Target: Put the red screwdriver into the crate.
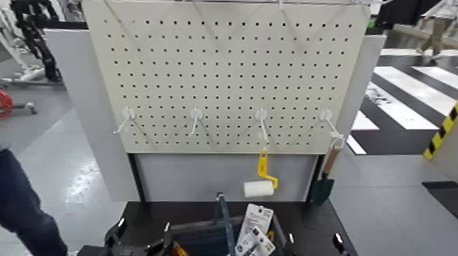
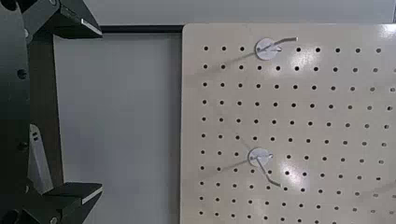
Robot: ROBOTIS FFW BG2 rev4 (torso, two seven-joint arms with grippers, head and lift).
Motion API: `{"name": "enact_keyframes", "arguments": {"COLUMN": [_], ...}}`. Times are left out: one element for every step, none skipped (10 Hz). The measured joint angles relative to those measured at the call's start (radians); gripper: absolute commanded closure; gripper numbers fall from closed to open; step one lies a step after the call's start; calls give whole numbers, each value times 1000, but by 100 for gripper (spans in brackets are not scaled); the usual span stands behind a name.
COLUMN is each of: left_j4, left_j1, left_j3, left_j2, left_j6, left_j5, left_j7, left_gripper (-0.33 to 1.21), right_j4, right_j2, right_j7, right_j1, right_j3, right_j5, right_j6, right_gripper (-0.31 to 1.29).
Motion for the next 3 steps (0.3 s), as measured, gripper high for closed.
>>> {"name": "enact_keyframes", "arguments": {"left_j4": [-1,-2,-2], "left_j1": [4,4,4], "left_j3": [-1,-2,-2], "left_j2": [0,0,0], "left_j6": [-2,-5,-7], "left_j5": [-8,-14,-14], "left_j7": [1,0,0], "left_gripper": [13,13,13], "right_j4": [-1,-2,-4], "right_j2": [1,1,1], "right_j7": [0,-1,-2], "right_j1": [1,2,3], "right_j3": [0,-1,-3], "right_j5": [-2,-2,-1], "right_j6": [0,1,5], "right_gripper": [17,17,17]}}
